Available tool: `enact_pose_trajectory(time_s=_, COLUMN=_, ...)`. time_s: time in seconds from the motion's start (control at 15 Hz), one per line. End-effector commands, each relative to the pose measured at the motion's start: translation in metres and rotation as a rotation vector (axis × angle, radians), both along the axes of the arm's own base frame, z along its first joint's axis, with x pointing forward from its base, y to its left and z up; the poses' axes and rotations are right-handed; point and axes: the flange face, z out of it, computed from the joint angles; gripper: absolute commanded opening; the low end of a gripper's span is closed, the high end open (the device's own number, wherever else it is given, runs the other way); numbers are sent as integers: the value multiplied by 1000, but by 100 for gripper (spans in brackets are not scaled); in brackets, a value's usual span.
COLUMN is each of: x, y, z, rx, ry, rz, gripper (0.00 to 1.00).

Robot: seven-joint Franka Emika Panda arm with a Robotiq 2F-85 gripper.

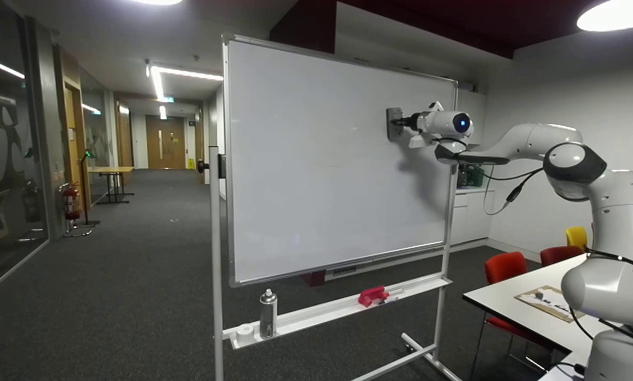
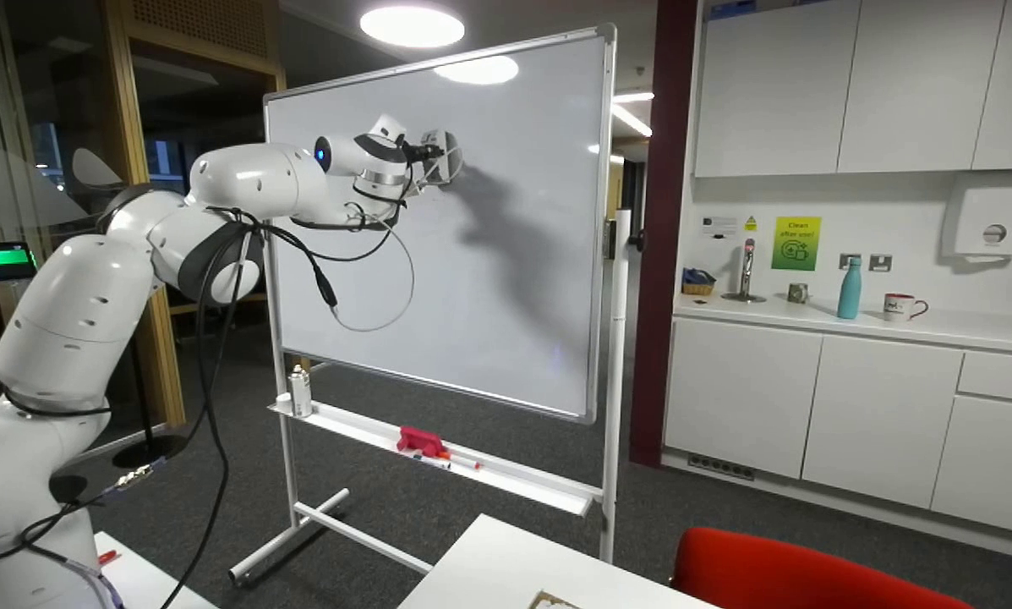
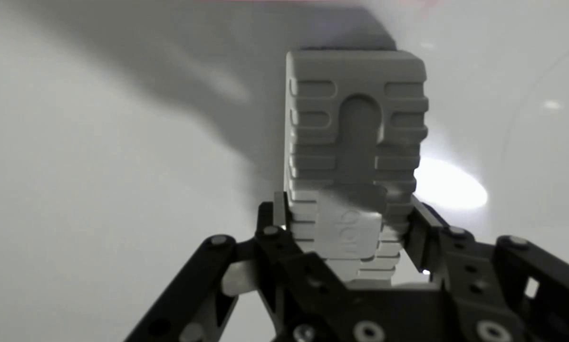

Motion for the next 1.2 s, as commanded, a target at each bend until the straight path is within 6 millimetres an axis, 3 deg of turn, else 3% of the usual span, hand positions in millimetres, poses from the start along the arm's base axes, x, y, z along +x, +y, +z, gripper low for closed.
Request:
enact_pose_trajectory(time_s=0.0, x=-4, y=-56, z=22, rx=86, ry=-55, rz=-81, gripper=34)
enact_pose_trajectory(time_s=0.2, x=-3, y=-74, z=27, rx=109, ry=-74, rz=-107, gripper=34)
enact_pose_trajectory(time_s=0.4, x=3, y=-65, z=21, rx=100, ry=-70, rz=-88, gripper=34)
enact_pose_trajectory(time_s=0.67, x=9, y=-30, z=14, rx=52, ry=-50, rz=-38, gripper=34)
enact_pose_trajectory(time_s=1.13, x=12, y=58, z=4, rx=-91, ry=-25, rz=89, gripper=34)
